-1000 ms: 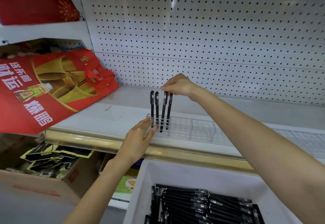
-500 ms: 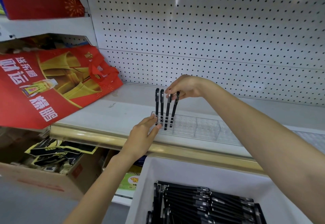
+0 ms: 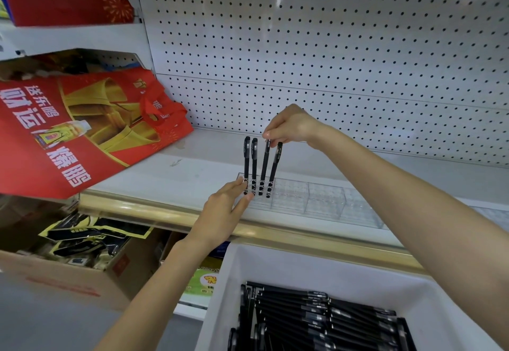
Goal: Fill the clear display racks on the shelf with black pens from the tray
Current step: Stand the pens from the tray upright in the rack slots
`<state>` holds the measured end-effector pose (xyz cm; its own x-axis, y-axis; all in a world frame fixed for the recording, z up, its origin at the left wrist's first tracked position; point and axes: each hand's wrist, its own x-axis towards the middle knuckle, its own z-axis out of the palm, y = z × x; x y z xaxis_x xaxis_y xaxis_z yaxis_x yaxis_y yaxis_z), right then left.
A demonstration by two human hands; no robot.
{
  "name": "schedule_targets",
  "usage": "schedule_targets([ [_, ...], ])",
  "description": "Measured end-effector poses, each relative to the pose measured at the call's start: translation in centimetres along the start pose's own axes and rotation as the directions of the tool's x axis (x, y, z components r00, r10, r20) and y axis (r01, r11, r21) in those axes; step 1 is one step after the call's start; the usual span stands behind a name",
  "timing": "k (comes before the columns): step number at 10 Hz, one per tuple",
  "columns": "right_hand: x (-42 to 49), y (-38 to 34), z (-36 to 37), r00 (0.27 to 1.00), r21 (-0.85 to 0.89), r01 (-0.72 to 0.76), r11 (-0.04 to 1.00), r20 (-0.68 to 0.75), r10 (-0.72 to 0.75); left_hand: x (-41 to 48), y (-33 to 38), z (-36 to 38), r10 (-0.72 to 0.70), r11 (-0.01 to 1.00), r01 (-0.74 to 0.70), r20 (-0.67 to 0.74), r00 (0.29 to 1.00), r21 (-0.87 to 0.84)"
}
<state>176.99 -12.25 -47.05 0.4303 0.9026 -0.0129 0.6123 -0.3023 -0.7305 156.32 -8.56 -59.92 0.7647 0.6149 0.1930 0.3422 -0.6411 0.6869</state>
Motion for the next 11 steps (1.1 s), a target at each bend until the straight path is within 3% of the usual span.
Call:
schedule_targets([
  [2,0.1,0.3,-0.7,0.995,0.14,-0.019,0.99,-0.099,0.033,-0.1,0.0,0.1,0.002,1.0,-0.002,0.002,1.0,0.018],
  [4,-0.9,-0.6,0.1,0.996,-0.029,0.094,0.995,0.003,-0.094,0.1,0.0,0.2,0.009,1.0,-0.008,-0.008,1.0,0.017],
  [7,-1.4,-1.9,-0.1,0.989,-0.178,0.129,0.976,0.095,-0.114,0.1,-0.1,0.2,0.0,1.0,0.0,-0.009,1.0,0.007],
  [11,-1.0,-1.4,0.5,0.995,-0.292,0.08,0.953,0.073,-0.061,0.1,0.1,0.2,0.007,1.0,-0.007,-0.016,1.0,0.021],
])
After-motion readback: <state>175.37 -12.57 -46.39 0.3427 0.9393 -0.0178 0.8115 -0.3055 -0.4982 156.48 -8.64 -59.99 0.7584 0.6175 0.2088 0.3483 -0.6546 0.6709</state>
